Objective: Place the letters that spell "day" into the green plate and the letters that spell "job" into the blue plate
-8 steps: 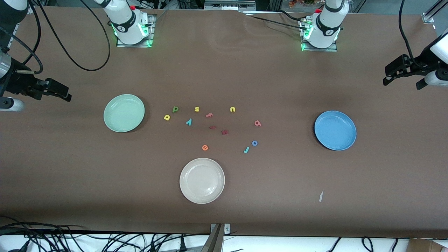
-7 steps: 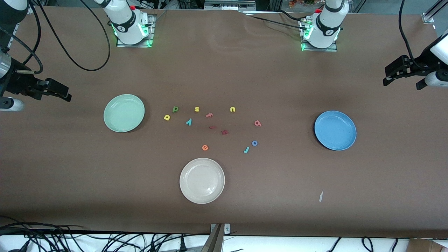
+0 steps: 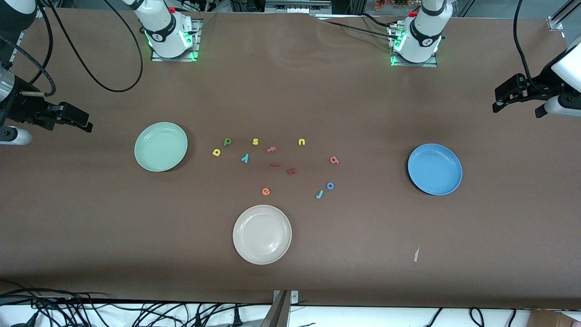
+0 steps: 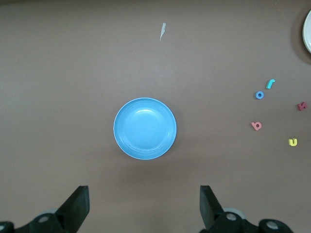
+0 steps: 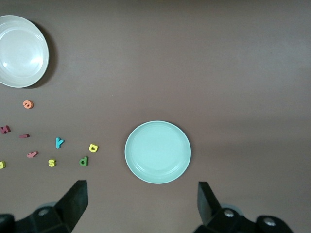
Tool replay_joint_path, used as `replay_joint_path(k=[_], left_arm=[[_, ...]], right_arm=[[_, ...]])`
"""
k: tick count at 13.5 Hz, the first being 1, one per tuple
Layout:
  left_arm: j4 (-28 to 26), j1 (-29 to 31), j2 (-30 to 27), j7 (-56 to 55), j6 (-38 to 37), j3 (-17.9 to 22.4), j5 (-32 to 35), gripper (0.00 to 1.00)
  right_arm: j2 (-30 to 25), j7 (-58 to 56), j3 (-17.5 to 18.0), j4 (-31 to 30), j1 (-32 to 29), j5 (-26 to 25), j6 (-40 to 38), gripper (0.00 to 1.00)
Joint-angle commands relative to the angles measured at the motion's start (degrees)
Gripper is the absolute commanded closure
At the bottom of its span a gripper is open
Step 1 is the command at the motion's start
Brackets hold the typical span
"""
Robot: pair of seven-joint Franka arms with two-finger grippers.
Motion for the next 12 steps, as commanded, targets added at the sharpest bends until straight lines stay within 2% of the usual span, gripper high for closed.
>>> replay_joint_path(k=[1, 6, 12], left_arm=[[1.7, 0.6, 1.5, -0.7, -2.0, 0.3, 0.5, 0.00], [1.8, 1.5, 1.5, -4.4, -5.4, 0.4, -1.1, 0.00], [2.0, 1.4, 1.5, -4.4, -5.4, 0.4, -1.2, 0.00]], right_arm=[[-1.0, -0.9, 0.3, -1.2, -0.4, -0.3, 0.5, 0.00], [-1.0, -0.9, 0.3, -1.2, -0.4, -0.3, 0.4, 0.00], [-1.0, -0.9, 0.3, -1.2, -0.4, -0.3, 0.4, 0.00]])
